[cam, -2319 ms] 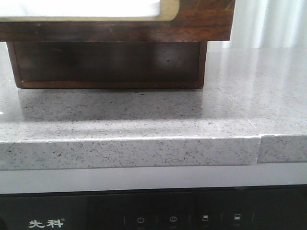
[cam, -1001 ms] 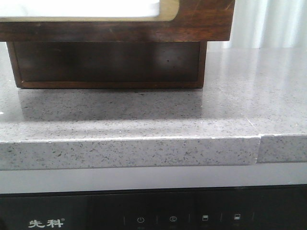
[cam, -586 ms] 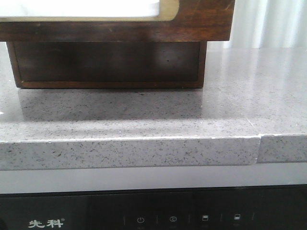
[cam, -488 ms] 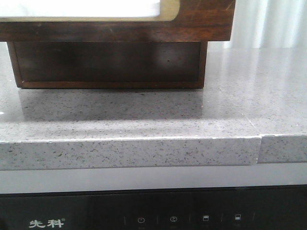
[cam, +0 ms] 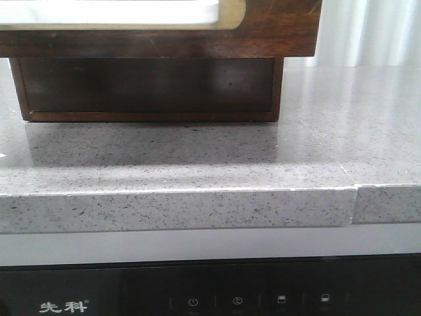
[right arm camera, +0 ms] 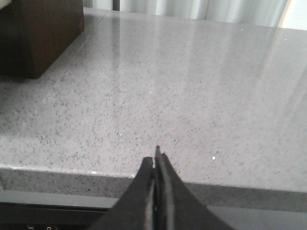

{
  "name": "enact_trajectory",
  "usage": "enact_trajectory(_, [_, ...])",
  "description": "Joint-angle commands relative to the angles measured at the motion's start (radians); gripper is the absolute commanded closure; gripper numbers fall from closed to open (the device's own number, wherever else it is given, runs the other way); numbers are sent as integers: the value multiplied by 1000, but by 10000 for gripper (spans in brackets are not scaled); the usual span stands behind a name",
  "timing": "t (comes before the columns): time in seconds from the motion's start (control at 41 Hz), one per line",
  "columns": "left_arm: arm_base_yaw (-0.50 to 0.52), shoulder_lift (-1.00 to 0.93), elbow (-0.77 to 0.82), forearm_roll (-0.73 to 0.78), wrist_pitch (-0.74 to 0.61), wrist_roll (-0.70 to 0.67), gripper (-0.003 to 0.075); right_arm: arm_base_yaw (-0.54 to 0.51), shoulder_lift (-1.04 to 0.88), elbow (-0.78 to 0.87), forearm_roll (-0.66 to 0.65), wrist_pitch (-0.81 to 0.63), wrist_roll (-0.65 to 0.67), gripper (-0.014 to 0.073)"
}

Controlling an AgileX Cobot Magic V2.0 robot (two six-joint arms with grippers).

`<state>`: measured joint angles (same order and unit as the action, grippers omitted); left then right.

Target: Put scissors in drawer with both arms

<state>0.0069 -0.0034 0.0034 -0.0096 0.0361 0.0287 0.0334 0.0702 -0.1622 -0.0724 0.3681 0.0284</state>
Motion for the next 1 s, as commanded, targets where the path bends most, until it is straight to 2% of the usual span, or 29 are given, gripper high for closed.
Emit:
enact_trajectory(0.0, [-7,-18,26,-8,-89,-8,741,-7,-13,42,0,-204,1,650])
enact_trajectory(0.22, [-7,-17,26,-8,-89,-8,741,-7,-89,193,56,-450,1,650])
enact_trajectory(0.976, [-7,-17,26,-8,-89,-8,741,-7,-99,189,60,-433,-11,650])
